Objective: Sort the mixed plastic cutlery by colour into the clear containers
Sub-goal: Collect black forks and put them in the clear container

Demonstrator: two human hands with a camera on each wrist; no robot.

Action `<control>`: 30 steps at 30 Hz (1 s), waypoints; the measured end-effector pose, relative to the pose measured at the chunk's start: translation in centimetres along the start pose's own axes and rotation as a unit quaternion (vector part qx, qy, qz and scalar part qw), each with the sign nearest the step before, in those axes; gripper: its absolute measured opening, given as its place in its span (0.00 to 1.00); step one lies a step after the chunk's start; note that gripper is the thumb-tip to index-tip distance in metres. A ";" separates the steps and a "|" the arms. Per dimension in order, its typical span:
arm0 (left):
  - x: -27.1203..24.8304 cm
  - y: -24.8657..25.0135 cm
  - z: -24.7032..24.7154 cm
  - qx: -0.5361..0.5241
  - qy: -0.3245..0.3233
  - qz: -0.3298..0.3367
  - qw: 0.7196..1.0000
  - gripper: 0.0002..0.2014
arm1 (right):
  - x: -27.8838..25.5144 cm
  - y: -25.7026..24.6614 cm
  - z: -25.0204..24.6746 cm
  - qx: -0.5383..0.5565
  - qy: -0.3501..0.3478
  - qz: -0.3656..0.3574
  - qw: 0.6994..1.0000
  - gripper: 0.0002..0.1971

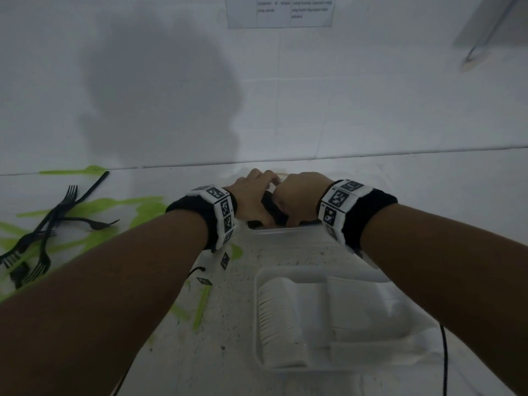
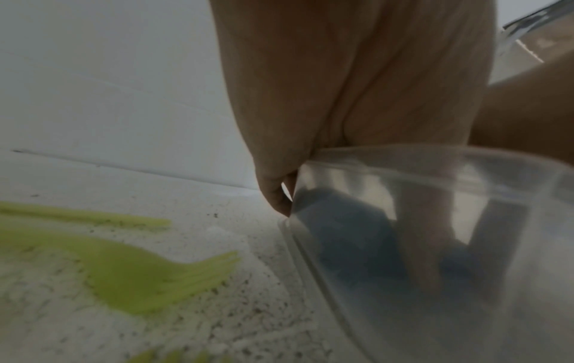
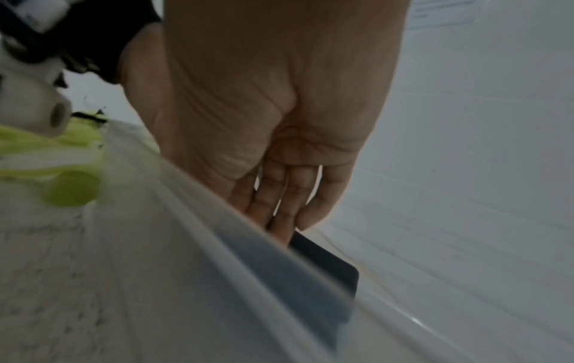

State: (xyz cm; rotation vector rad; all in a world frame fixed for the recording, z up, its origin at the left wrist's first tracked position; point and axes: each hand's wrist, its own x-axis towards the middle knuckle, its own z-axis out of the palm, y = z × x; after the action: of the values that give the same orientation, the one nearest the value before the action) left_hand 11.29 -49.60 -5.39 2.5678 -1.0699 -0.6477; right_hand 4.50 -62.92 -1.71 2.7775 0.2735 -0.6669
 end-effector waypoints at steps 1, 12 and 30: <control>0.0 -0.1 0.1 -0.001 0.001 0.000 1.000 0.47 | -0.1 0.3 -0.1 0.000 -0.023 0.010 1.000 0.18; 0.1 -0.1 -0.2 -0.008 -0.006 -0.005 1.000 0.46 | -0.8 1.6 0.2 0.018 -0.050 0.032 0.998 0.14; -10.3 -2.8 -6.5 -0.078 0.196 -0.085 0.974 0.12 | -2.7 -0.4 -2.7 0.409 0.233 0.037 0.881 0.11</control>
State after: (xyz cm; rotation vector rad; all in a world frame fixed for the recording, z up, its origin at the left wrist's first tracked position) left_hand 9.81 -39.63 2.09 2.5207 -0.6490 -0.2312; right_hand 3.14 -62.04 1.76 3.7216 -0.0592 -0.0505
